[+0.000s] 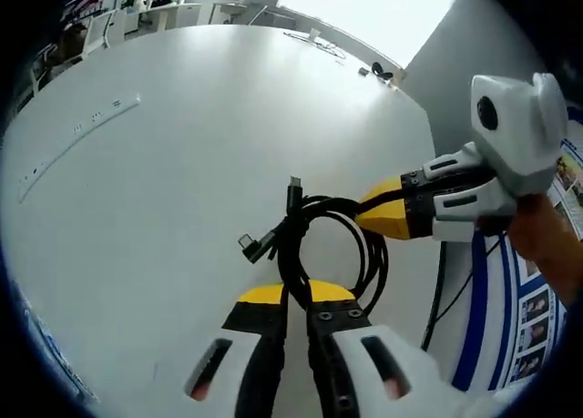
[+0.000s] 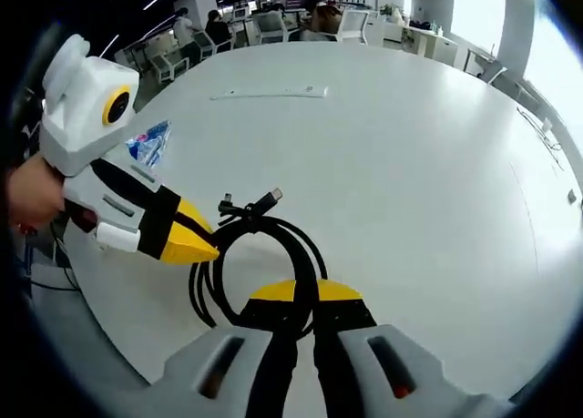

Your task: Arrange the tabletop items into an orderly group along one side of the table until the central work area is clear of visible clutter.

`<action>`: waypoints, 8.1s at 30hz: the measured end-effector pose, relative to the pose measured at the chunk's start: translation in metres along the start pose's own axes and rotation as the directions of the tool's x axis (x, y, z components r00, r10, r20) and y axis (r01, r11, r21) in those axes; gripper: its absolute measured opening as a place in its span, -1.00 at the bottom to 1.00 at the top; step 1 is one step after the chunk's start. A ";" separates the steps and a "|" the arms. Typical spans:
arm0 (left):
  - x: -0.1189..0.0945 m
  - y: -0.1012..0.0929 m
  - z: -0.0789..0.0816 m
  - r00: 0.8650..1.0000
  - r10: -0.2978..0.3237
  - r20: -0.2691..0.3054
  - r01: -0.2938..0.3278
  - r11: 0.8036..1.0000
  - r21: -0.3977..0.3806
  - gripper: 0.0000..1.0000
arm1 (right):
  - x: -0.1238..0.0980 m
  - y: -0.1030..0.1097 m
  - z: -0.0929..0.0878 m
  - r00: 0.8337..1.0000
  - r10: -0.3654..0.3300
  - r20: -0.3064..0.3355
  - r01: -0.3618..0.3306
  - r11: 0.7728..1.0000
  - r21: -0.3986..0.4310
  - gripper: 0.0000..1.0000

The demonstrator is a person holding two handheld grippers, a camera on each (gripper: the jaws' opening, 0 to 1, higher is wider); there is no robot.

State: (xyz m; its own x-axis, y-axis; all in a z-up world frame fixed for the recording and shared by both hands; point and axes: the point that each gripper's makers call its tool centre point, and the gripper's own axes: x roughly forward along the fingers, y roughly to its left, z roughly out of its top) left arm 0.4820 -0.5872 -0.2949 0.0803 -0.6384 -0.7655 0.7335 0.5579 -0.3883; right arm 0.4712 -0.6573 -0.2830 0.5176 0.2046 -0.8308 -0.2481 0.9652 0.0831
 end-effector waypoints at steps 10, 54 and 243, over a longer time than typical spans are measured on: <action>0.026 -0.007 0.009 1.000 -0.017 -0.025 0.017 1.000 -0.009 -0.92 | 0.008 -0.027 -0.010 1.000 -0.016 -0.023 0.017 0.999 0.029 -0.97; 0.070 -0.013 0.021 0.999 -0.027 -0.033 0.026 0.999 -0.028 -0.87 | 0.031 -0.068 -0.032 0.998 -0.036 -0.046 0.039 0.997 0.064 -0.94; -0.263 0.284 -0.126 0.899 0.337 0.279 -0.287 0.936 -0.206 0.40 | 0.108 0.315 0.153 0.931 0.350 0.105 -0.303 0.901 -0.311 -0.10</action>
State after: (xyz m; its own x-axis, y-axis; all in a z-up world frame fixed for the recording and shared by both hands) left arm 0.5835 -0.1939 -0.2683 0.5079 -0.5340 -0.6760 0.5240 0.8143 -0.2496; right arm 0.5744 -0.3063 -0.2623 0.4809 0.5452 -0.6867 -0.6352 0.7565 0.1557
